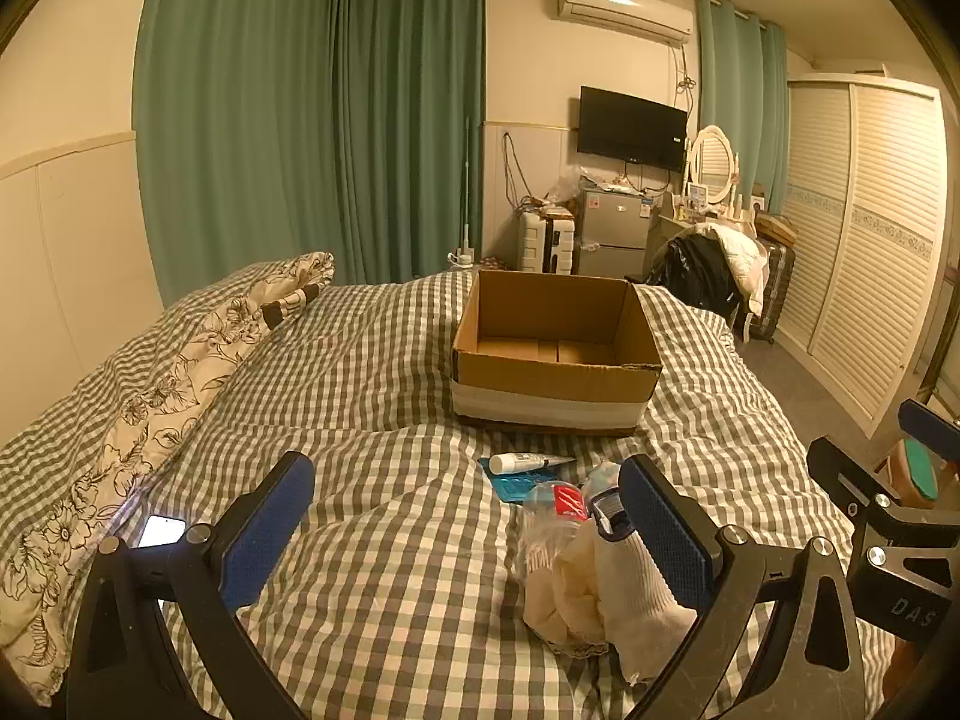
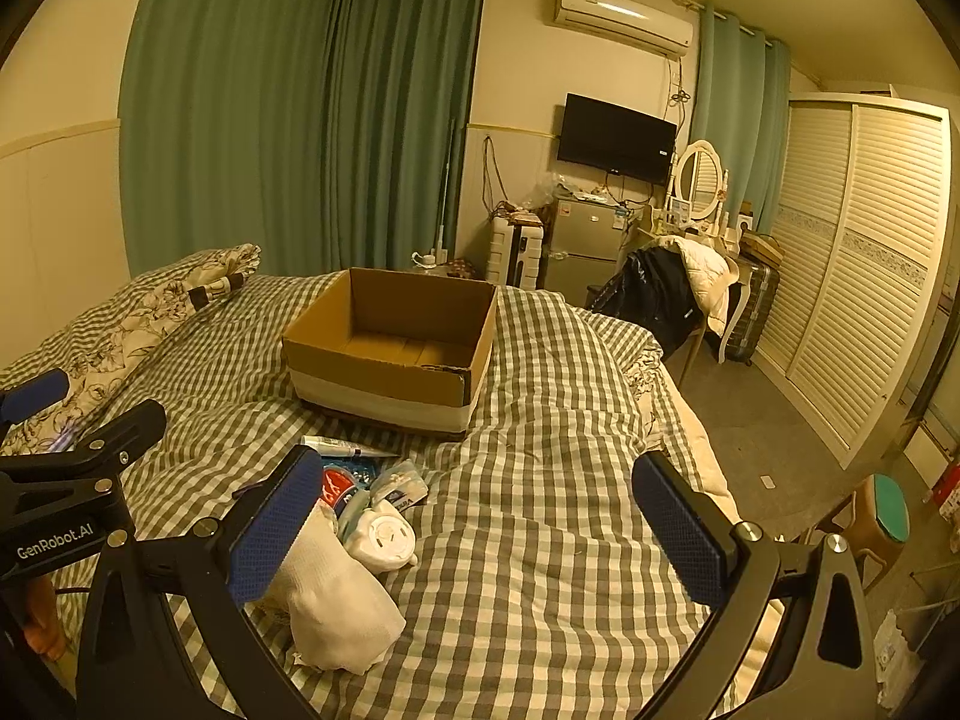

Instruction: Organize objects

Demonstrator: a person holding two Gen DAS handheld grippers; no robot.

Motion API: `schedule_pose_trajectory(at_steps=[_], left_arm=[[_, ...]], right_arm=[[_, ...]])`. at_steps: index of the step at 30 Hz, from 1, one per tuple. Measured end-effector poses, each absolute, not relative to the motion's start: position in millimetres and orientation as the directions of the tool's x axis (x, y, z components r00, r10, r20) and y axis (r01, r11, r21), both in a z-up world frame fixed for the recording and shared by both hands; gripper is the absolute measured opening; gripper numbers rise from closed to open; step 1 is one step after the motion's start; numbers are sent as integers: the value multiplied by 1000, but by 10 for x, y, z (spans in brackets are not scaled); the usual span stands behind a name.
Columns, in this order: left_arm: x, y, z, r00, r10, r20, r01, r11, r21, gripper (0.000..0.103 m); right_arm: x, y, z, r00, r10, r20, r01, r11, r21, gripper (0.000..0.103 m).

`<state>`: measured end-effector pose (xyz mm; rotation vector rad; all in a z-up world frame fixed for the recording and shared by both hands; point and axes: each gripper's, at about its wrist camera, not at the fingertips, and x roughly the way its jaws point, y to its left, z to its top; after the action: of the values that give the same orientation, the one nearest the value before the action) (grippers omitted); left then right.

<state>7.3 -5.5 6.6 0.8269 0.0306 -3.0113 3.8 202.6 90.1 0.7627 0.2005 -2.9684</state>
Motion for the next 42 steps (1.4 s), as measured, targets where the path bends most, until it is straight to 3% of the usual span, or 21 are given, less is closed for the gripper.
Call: schedule_pose_trajectory(at_steps=[42], left_arm=[[76, -121, 0, -846, -45, -532, 52, -999, 1, 103]], right_arm=[[74, 1849, 843, -864, -62, -499, 151, -979, -139, 103]])
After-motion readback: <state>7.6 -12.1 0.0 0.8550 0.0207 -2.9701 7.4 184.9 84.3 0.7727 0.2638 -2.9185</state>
